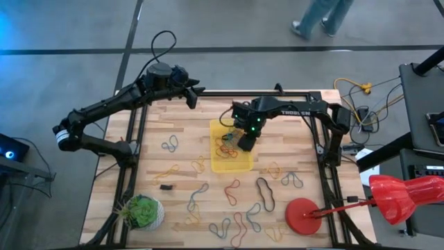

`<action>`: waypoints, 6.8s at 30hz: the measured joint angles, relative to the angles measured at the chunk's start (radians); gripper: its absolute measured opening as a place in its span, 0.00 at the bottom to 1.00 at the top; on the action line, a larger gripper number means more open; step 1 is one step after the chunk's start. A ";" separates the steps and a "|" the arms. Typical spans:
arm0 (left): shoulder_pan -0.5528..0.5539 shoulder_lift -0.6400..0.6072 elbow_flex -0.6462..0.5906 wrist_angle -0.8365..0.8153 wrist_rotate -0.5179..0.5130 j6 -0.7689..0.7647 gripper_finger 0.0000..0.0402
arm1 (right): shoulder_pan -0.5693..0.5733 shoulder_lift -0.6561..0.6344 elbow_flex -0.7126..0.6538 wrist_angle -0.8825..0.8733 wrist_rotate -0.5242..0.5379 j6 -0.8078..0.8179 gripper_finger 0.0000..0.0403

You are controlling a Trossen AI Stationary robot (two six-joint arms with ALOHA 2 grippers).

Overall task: Pick and place rubber bands into bin
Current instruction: Put the top right red rubber band into the yellow bin, then put the yellow rubber band into the yellow bin, then put the blue rubber band into the yellow bin

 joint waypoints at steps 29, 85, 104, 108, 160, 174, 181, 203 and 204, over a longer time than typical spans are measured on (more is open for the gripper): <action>0.000 0.001 0.000 -0.022 0.000 0.043 0.45 | 0.388 -0.194 -0.463 0.163 0.148 -0.215 0.54; 0.000 0.006 -0.002 0.014 -0.005 0.026 0.45 | 0.283 -0.399 -0.308 0.276 0.612 0.427 0.02; 0.000 0.002 -0.011 0.004 -0.004 0.026 0.45 | 0.195 -0.029 0.061 0.230 0.411 0.178 0.07; 0.000 0.001 -0.011 0.003 -0.004 0.026 0.45 | 0.195 -0.039 0.114 0.264 0.478 0.077 0.11; 0.000 -0.001 -0.012 -0.030 0.004 -0.009 0.45 | 0.644 -0.345 -0.764 0.067 0.265 0.187 0.50; 0.000 0.006 -0.008 0.011 -0.006 -0.011 0.45 | 0.644 -0.327 -0.818 0.222 0.212 0.427 0.27; 0.000 0.007 -0.008 0.021 -0.006 -0.011 0.45 | 0.644 -0.322 -0.839 0.237 0.222 0.510 0.20; 0.000 0.020 -0.009 0.041 -0.005 -0.010 0.45 | 0.329 -0.487 -0.653 0.337 0.627 0.679 0.02; 0.000 0.020 -0.009 0.043 -0.005 -0.010 0.45 | 0.305 -0.498 -0.623 0.339 0.649 0.657 0.02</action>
